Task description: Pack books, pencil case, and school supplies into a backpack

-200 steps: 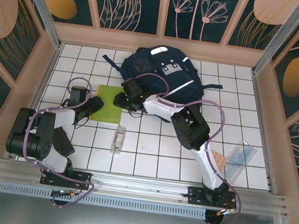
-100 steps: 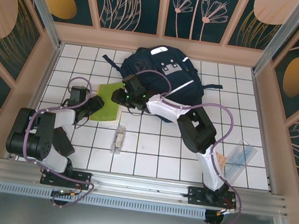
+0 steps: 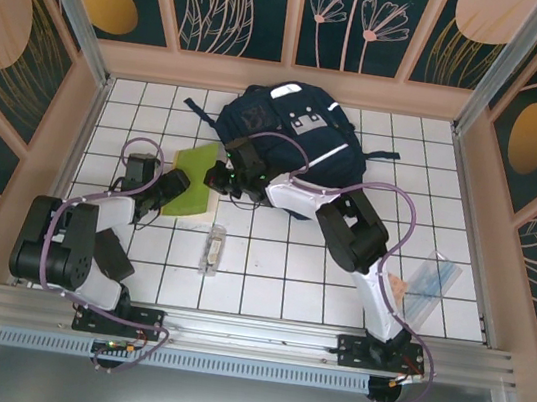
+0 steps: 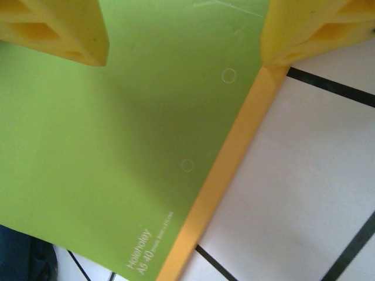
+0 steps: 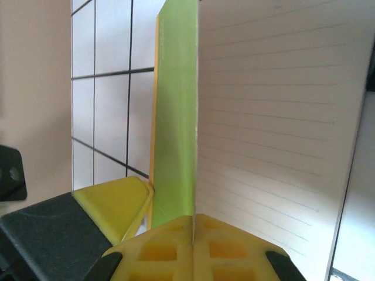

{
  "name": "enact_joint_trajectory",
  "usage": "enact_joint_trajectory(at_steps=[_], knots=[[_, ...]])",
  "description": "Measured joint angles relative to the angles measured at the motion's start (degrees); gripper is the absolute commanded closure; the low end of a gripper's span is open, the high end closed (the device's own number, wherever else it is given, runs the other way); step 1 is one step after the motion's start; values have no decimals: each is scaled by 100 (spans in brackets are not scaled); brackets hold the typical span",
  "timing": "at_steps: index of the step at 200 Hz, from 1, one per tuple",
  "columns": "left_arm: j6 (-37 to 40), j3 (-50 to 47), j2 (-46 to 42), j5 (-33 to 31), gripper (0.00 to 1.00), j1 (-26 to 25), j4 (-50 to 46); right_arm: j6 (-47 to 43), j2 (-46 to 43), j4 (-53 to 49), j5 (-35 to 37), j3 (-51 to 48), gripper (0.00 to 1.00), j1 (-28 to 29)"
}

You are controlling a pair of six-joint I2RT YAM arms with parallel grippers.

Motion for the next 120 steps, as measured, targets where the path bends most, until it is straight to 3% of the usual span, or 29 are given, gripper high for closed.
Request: enact_joint_trajectory(at_steps=[22,59,91,120], knots=[[28,195,-175,-22,13,7,-448,-39,-4,201,-192,-142,100,-83],[26,686,-420,9,10,328,-629,-90,-254,522,-800,-380,100,-328],[-72,726,-400,415,10,605,-247,-90,-723,837,-1327,-507,100,-555],[-452,341,-138,1204,10,625,863,-11,-1049,1349,-1738,-776,100,-715]])
